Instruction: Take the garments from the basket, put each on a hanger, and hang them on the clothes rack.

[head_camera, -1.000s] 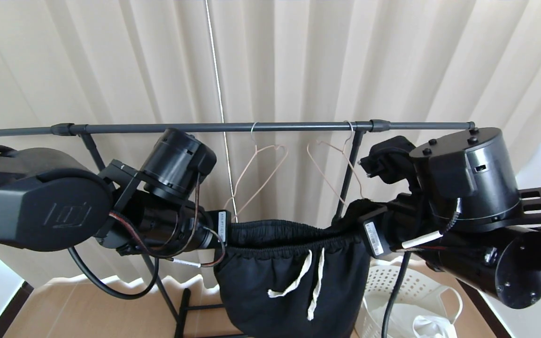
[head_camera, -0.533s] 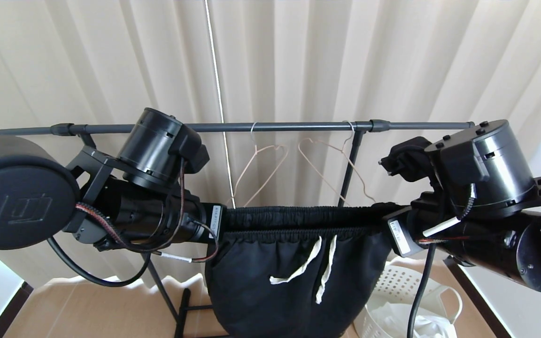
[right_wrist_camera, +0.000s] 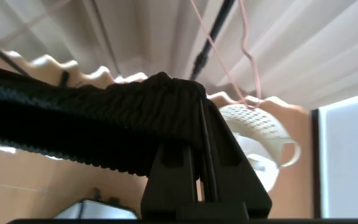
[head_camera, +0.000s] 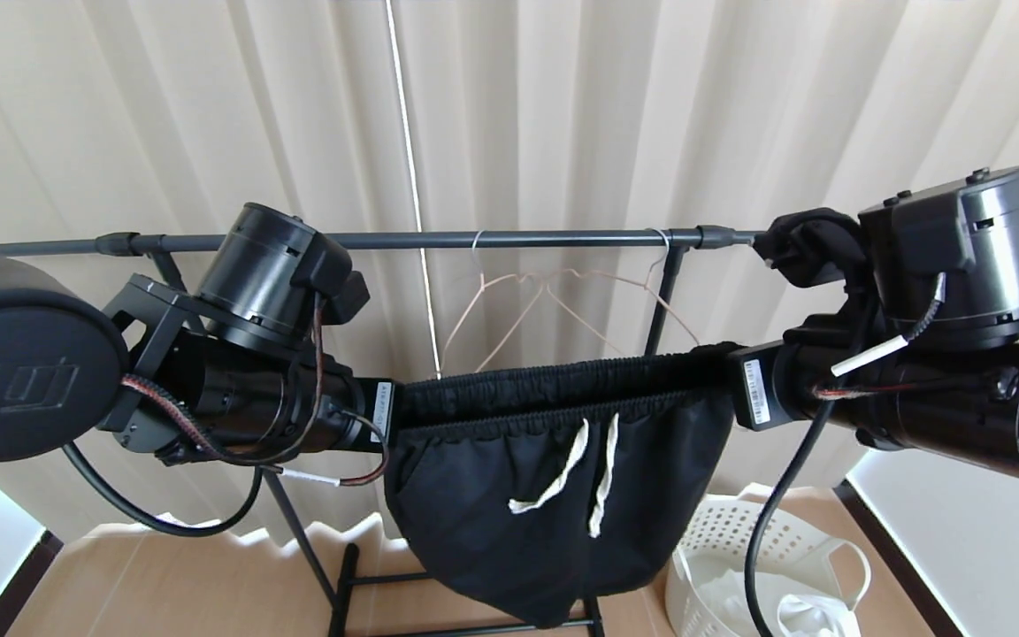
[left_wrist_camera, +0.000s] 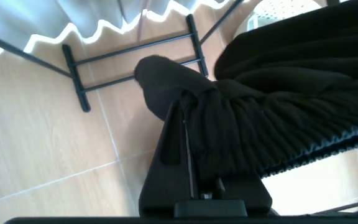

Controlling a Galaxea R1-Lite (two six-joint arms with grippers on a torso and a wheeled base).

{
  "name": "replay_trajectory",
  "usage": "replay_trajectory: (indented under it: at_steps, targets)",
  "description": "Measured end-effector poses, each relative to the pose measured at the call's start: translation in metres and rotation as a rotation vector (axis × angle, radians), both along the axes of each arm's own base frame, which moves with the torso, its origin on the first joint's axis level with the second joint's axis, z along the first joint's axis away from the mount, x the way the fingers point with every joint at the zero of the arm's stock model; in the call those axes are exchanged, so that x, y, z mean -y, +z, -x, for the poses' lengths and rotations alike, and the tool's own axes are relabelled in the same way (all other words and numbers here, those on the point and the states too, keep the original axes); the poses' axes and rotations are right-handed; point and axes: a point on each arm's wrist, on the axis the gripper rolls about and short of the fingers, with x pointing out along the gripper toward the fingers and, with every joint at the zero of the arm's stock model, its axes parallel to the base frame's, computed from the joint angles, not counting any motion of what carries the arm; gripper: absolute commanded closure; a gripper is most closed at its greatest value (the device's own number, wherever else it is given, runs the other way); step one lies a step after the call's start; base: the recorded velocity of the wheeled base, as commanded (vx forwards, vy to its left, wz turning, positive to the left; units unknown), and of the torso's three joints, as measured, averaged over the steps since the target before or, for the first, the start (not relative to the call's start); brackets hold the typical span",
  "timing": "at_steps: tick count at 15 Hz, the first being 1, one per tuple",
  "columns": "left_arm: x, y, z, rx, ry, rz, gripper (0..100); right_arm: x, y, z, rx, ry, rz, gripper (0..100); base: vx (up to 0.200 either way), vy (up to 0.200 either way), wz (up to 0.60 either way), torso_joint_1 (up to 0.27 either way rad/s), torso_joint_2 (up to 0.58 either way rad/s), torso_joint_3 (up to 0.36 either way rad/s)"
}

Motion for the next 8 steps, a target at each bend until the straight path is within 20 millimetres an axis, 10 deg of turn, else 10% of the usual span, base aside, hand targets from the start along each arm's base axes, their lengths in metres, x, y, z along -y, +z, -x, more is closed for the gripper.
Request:
replay_trajectory:
  at_steps: [8]
  targets:
    - [0.009,0.03,-0.015,0.117,-0.02,0.078,100,0.003,0.04,-0.003,-0.162,0.071,-0.335,100,0.0,0.0,0.0,0.0,0.0,0.0]
